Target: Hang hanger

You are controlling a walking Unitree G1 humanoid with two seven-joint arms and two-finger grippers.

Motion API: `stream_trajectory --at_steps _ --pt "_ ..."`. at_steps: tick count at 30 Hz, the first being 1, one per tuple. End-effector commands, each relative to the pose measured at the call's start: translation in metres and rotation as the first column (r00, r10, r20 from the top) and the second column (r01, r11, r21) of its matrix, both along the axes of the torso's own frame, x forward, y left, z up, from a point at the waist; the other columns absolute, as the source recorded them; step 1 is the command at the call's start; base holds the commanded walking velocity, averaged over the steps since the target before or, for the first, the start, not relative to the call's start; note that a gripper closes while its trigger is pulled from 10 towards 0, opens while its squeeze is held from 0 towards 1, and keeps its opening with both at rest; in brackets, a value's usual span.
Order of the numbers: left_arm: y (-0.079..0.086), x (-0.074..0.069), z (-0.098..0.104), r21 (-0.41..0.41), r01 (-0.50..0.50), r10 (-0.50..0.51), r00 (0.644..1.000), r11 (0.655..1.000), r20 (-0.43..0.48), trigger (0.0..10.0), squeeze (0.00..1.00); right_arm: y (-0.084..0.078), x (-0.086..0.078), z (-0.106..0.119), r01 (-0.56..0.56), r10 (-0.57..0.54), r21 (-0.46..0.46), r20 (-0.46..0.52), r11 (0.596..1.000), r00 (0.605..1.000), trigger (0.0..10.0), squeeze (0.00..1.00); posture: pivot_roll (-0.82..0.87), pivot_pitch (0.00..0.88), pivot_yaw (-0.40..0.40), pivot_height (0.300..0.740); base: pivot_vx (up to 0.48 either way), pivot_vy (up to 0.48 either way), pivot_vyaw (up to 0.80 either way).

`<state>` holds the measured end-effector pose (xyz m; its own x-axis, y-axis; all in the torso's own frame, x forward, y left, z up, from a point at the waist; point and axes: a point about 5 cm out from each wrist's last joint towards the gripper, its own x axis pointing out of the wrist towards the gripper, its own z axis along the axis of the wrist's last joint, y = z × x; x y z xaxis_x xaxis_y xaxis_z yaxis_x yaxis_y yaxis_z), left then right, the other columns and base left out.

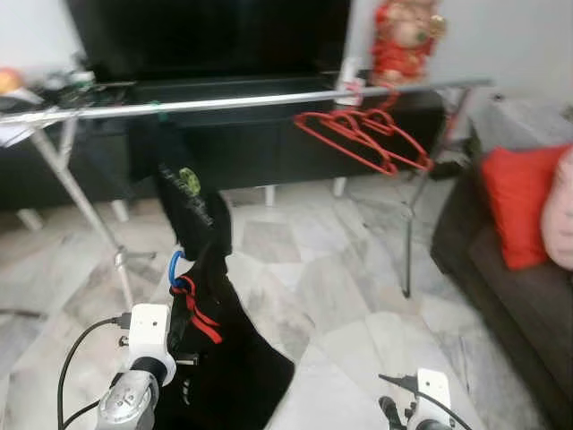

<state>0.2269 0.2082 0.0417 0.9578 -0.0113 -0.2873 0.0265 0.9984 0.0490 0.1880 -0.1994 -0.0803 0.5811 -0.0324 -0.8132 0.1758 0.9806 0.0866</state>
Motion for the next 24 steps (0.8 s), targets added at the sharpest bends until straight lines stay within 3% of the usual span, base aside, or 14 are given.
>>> stream_trajectory --at_steps 1,9,16,24 --pt "-0.004 0.004 0.008 0.001 0.008 -0.008 0.999 1.0 0.045 10.0 0.0 -0.005 -0.005 -0.001 0.0 0.0 -0.016 -0.015 1.0 1.0 10.0 0.0 -0.05 0.0 -0.062 0.74 0.0 0.0 0.8" --pt "-0.001 0.004 0.008 0.037 -0.002 0.001 0.999 0.999 0.039 10.0 0.0 -0.006 -0.005 -0.001 -0.007 0.006 -0.018 -0.016 1.0 1.0 10.0 0.0 -0.05 0.0 -0.062 0.74 0.0 0.0 0.8" --pt "0.012 0.011 0.028 0.089 -0.058 0.046 0.99 0.994 0.133 10.0 0.0 -0.006 -0.004 -0.001 -0.014 0.014 -0.016 -0.012 1.0 1.0 10.0 0.0 -0.04 0.0 -0.065 0.74 0.0 0.0 0.8" --pt "0.018 0.015 0.038 0.139 -0.114 0.088 0.98 0.984 0.18 10.0 0.0 -0.006 -0.005 -0.002 0.004 -0.004 -0.005 -0.012 1.0 1.0 10.0 0.0 -0.04 0.0 -0.064 0.74 0.0 0.0 0.0"
